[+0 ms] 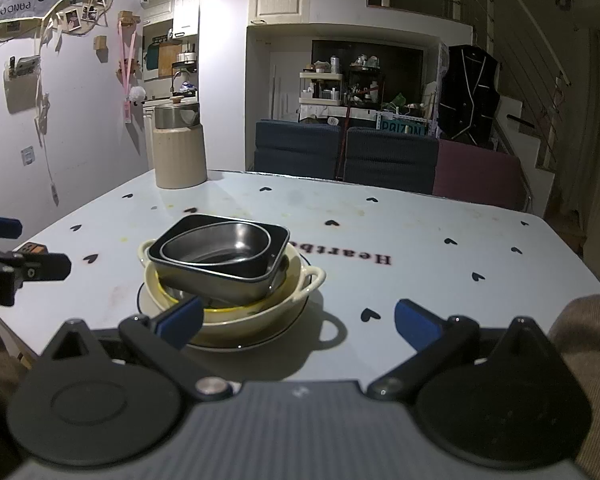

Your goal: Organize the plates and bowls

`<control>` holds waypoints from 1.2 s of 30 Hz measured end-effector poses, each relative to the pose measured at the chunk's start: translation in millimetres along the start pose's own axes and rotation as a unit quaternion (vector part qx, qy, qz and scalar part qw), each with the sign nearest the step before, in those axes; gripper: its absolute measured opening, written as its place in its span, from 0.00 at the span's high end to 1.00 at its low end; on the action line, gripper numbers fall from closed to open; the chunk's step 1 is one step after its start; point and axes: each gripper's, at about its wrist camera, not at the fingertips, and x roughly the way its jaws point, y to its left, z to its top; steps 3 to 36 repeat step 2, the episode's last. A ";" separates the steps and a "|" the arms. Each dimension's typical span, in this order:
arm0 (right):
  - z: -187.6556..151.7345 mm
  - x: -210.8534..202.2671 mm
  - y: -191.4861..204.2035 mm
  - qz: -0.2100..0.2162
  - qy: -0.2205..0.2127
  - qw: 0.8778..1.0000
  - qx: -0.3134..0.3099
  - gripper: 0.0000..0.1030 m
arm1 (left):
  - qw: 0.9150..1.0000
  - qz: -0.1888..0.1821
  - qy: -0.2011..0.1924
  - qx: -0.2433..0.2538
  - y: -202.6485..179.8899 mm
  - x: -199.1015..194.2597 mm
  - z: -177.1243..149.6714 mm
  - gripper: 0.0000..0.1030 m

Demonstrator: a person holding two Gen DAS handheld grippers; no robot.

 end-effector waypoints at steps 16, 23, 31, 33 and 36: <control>0.1 0.0 -0.1 0.000 0.000 1.000 0.000 0.01 | 1.000 0.000 0.000 0.001 0.1 0.1 0.0 0.00; 0.1 0.0 -0.1 0.000 0.000 1.000 0.000 0.01 | 1.000 0.000 0.000 0.001 0.1 0.1 0.0 0.00; 0.1 0.0 -0.1 0.000 0.000 1.000 0.000 0.01 | 1.000 0.000 0.000 0.001 0.1 0.1 0.0 0.00; 0.1 0.0 -0.1 0.000 0.000 1.000 0.000 0.01 | 1.000 0.000 0.000 0.001 0.1 0.1 0.0 0.00; 0.1 0.0 -0.1 0.000 0.000 1.000 0.000 0.01 | 1.000 0.000 0.000 0.001 0.1 0.1 0.0 0.00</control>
